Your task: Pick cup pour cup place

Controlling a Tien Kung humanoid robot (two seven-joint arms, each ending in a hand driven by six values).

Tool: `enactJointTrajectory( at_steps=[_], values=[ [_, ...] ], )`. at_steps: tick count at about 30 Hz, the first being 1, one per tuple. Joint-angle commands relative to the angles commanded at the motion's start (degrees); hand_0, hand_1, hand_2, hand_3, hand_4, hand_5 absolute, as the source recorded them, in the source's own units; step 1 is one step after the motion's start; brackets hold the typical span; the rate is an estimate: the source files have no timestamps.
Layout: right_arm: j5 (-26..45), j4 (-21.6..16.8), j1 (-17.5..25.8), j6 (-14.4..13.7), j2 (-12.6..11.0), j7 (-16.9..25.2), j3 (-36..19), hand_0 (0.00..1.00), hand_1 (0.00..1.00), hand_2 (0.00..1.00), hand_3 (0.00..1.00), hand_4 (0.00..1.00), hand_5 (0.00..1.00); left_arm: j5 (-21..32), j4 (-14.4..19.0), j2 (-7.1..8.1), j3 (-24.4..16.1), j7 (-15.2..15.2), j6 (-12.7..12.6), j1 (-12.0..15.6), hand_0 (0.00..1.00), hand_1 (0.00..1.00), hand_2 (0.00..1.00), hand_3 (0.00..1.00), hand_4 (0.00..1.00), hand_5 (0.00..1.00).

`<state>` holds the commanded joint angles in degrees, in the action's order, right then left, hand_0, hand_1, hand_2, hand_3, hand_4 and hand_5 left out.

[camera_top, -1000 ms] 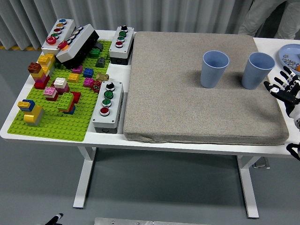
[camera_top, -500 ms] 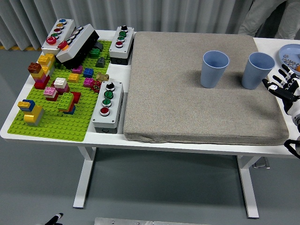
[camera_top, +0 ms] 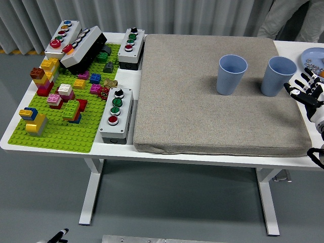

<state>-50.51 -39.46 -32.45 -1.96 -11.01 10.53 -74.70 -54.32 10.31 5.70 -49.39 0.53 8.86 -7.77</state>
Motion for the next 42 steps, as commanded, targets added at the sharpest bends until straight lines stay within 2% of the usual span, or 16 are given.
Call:
enactJointTrajectory(
  at_steps=[42],
  values=[
    [0.0, 5.0, -2.8, 1.6, 0.7, -0.6, 1.3, 0.887, 0.866, 0.933, 0.938, 0.808, 0.210, -0.1, 0.0, 0.23, 0.7, -0.1, 0.0, 0.0, 0.885, 0.838, 0.893, 0.798, 0.667, 0.998]
  ],
)
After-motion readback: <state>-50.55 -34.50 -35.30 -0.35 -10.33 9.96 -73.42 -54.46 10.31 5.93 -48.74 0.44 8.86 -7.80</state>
